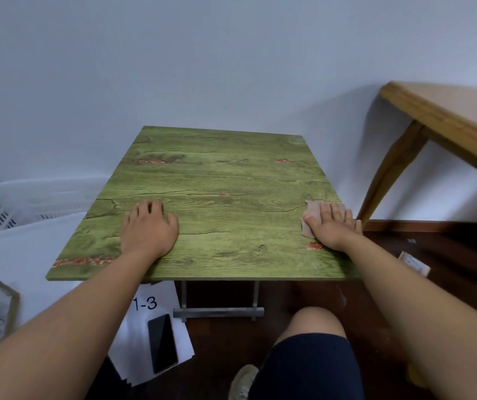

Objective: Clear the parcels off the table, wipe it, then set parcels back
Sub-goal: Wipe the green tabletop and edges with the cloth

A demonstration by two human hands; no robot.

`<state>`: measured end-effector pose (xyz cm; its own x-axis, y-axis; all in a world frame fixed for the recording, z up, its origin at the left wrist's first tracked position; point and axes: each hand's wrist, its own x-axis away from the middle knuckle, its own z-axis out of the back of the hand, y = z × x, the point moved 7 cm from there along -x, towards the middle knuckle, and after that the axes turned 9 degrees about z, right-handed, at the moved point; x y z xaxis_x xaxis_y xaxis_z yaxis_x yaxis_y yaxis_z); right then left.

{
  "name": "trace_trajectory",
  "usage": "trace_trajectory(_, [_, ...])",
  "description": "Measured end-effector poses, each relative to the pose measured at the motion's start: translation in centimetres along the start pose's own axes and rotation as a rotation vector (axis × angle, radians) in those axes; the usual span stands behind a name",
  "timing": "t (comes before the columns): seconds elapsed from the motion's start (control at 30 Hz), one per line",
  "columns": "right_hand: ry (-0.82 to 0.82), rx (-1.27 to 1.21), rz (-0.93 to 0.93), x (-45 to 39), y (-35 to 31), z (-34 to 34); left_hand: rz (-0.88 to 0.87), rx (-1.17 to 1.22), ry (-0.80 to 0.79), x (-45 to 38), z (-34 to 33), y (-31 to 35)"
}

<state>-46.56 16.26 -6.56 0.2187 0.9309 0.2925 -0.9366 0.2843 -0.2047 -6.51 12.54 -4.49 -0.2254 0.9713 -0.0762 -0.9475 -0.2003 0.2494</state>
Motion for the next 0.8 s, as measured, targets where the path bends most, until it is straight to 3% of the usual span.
trace_trajectory(0.8, [0.030, 0.013, -0.048, 7.5, -1.2, -2.9, -0.057, 0.017, -0.022, 0.8, 0.0, -0.6])
